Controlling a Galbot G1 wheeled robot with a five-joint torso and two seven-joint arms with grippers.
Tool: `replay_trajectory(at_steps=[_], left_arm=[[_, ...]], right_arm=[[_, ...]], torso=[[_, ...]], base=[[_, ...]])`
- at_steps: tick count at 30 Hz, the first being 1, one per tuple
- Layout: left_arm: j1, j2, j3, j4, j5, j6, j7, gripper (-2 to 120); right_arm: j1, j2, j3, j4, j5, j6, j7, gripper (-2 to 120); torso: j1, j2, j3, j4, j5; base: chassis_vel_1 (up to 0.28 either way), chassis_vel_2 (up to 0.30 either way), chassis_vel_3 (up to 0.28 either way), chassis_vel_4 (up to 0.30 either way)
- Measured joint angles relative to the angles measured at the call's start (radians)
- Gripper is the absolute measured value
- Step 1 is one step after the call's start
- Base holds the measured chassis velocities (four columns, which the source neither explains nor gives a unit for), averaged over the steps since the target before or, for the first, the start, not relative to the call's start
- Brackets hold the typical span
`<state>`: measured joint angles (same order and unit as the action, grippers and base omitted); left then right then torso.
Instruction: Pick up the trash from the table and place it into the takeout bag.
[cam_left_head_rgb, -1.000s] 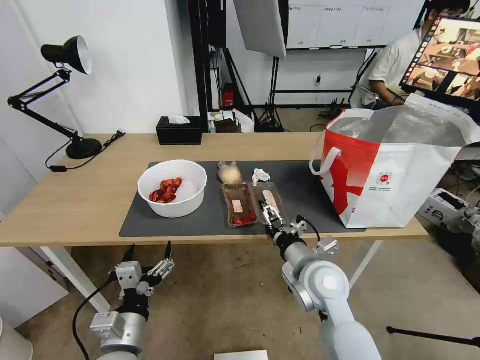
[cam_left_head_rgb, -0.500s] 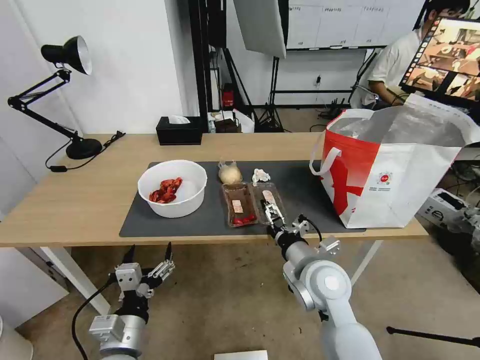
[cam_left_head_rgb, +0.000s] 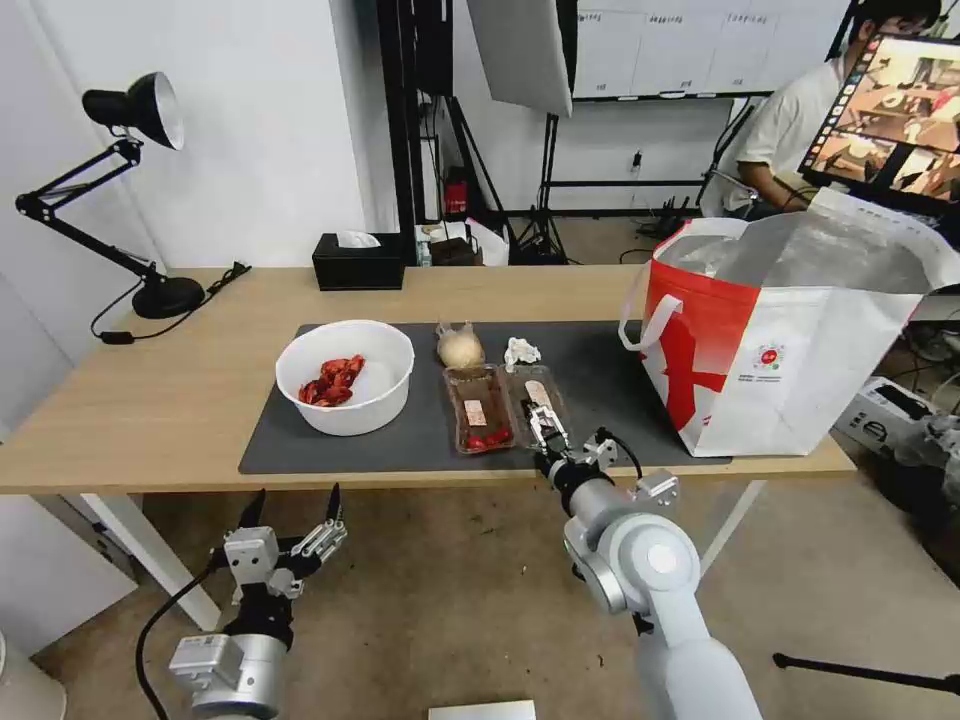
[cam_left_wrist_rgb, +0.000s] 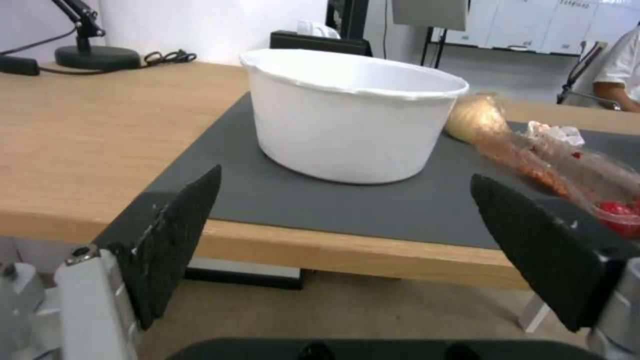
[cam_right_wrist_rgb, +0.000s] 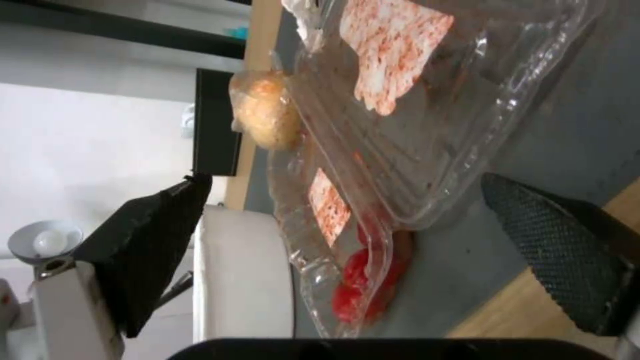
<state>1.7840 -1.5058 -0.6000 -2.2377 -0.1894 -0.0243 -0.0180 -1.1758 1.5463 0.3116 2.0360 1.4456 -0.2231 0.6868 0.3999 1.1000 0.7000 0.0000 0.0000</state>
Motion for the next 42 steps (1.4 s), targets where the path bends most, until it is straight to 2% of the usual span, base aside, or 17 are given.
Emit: replay_trajectory(at_steps=[27,39,42], left_arm=[[-0.015,0.020,0.004,0.018,-0.002,0.002,0.001,100],[-0.029,0.029,0.002,0.040,-0.012,0.002,0.001,100],[-0.033,0.030,0.003,0.050,-0.012,0.002,0.000,100]], right_arm=[[0.097,0.023,-0.003,-0.059,0.018,-0.016,0.108,100],[0.131,0.024,0.000,-0.093,0.015,-0.017,0.103,100],[0.131,0.024,-0.001,-0.096,0.003,-0.017,0.074,100]], torso=[[0.000,0.000,0.000,-0.0001,-0.0001],[0.000,0.000,0.000,0.0000,0.0000],[0.000,0.000,0.000,0.0000,0.0000]], base=[[0.000,0.000,0.000,0.000],[0.000,0.000,0.000,0.000],[0.000,0.000,0.000,0.000]])
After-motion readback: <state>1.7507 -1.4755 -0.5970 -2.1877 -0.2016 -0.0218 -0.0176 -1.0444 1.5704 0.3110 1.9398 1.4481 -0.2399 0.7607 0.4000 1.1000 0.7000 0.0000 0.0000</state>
